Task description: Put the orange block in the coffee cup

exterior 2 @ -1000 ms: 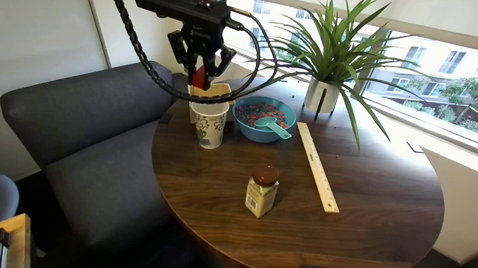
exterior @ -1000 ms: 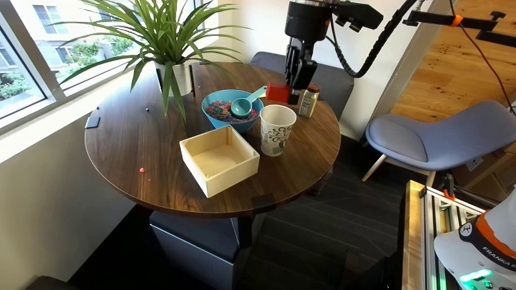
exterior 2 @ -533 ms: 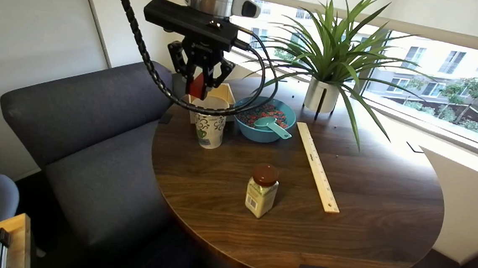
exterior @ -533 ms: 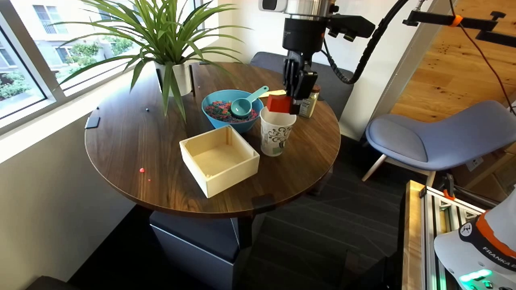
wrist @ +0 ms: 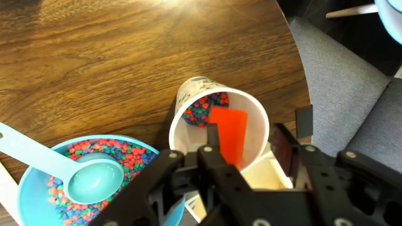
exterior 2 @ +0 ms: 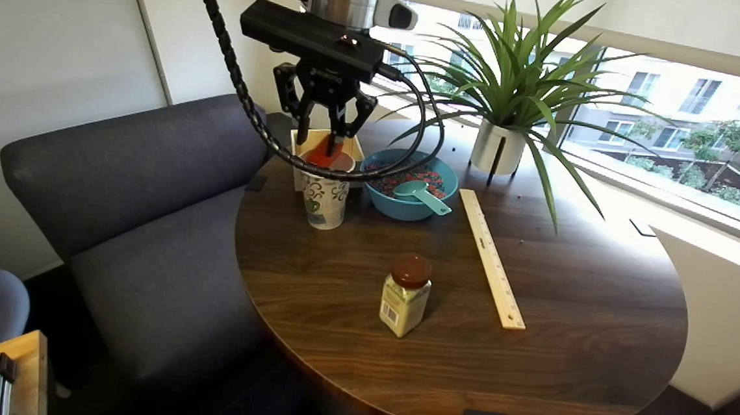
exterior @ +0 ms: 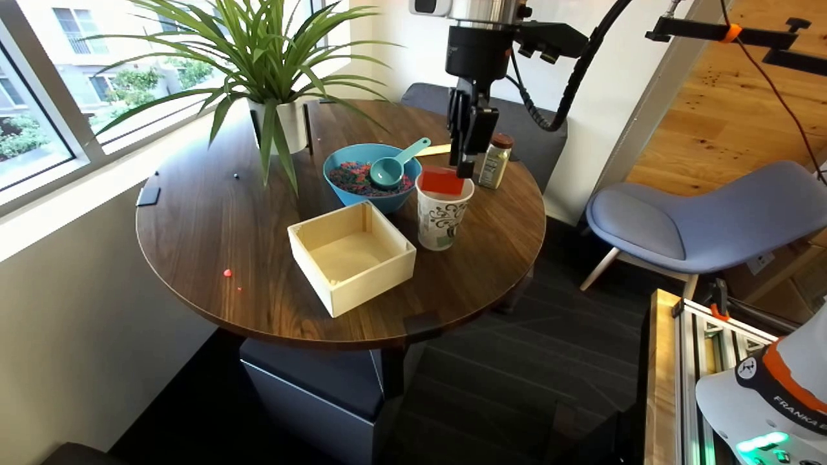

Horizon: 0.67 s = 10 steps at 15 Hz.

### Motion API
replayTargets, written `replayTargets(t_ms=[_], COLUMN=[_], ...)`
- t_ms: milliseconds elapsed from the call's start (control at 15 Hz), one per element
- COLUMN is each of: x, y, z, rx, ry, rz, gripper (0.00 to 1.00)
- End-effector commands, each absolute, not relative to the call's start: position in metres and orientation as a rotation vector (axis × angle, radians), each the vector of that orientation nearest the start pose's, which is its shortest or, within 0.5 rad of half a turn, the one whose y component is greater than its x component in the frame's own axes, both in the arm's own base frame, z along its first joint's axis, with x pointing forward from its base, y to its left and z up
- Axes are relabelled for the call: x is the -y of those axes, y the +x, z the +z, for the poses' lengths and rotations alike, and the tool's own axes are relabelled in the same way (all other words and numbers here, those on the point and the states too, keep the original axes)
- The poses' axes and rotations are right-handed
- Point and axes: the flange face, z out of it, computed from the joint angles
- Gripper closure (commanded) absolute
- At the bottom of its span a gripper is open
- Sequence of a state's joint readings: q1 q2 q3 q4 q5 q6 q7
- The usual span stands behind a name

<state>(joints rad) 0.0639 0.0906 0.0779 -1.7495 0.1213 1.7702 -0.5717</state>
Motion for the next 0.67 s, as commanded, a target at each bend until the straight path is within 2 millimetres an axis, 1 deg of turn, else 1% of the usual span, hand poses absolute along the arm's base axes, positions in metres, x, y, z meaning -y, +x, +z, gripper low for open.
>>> replayTargets(t_ms=[0, 133, 200, 333, 400, 533, 600], x=[-0.091, -0.089, -0.084, -0.070, -0.063, -0.052, -0.060], y=[0.581, 0.580, 0.576, 0.563, 0.552, 0.538, 0.566], z=[0.507, 0.510, 0.515, 0.527, 0.535, 0.548, 0.541], rx=[1.001, 0.991, 0.964, 0.892, 0.852, 0.802, 0.857], ry=[-2.814, -2.823, -2.839, -2.883, -2.913, -2.972, -2.916], rz=[0.090, 0.089, 0.071, 0.014, -0.028, -0.155, -0.066], gripper=[0.21, 0.05, 0.01, 0.00, 0.00, 0.00, 0.00])
